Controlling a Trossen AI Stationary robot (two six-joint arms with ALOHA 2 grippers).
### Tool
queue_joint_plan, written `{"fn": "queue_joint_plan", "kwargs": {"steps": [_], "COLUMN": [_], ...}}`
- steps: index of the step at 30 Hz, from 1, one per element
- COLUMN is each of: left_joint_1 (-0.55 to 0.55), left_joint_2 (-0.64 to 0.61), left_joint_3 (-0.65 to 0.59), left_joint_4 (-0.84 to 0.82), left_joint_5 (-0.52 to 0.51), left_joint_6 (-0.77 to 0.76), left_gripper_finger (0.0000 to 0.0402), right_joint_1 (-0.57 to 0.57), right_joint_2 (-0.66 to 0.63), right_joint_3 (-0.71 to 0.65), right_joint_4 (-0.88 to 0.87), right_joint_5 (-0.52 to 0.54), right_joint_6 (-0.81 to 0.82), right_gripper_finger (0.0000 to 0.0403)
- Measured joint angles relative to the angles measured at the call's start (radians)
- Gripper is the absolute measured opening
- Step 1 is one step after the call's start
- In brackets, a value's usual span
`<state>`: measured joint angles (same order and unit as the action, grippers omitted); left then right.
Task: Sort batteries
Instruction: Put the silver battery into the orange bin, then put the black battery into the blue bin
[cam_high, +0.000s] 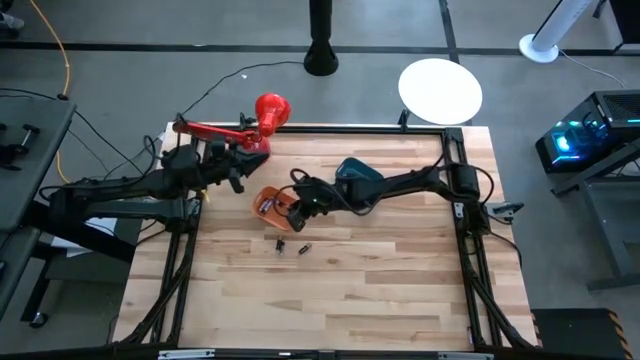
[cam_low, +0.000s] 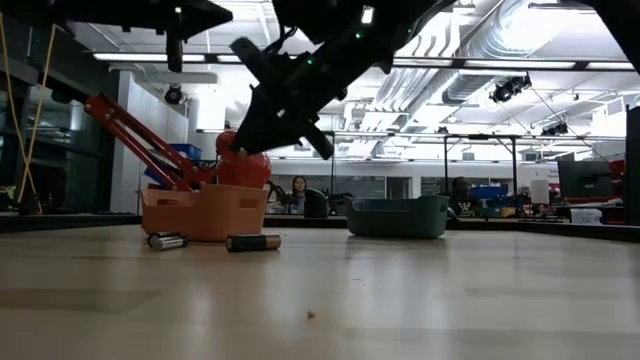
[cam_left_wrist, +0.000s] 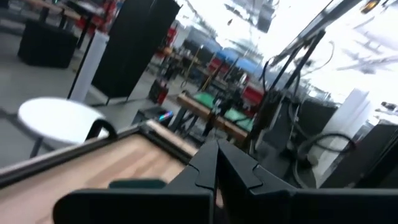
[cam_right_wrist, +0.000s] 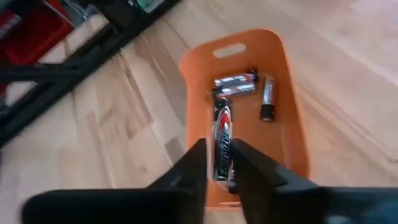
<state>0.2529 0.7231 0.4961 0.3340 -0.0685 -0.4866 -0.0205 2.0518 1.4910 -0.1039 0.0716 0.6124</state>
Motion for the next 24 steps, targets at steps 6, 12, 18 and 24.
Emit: {"fn": "queue_joint_plan", "kwargs": {"steps": [6, 12, 18, 24], "left_joint_1": [-0.019, -0.048, -0.139, -0.308], "left_joint_2": [-0.005, -0.057, -0.115, -0.065], "left_joint_3": [0.0, -0.001, -0.002, -0.019], "left_joint_4": [-0.131, -0.262, -0.621, -0.704], "left_joint_5": [0.001, 0.065, 0.033, 0.035], "left_joint_6": [0.017, 0.036, 0.034, -0.053], "left_gripper_finger": [0.0, 0.0, 0.0, 0.0], "right_joint_1": [-0.025, -0.055, -0.051, -0.012], "right_joint_2": [-0.023, -0.142, -0.301, -0.339], "right_joint_3": [0.0, -0.001, 0.0, 0.0], "right_joint_4": [-0.05, -0.269, -0.642, -0.684], "right_joint_5": [-0.031, -0.132, 0.071, -0.023], "right_joint_6": [-0.011, -0.126, -0.22, -0.188], "right_gripper_finger": [0.0166, 0.0202, 0.0203, 0.0203]}}
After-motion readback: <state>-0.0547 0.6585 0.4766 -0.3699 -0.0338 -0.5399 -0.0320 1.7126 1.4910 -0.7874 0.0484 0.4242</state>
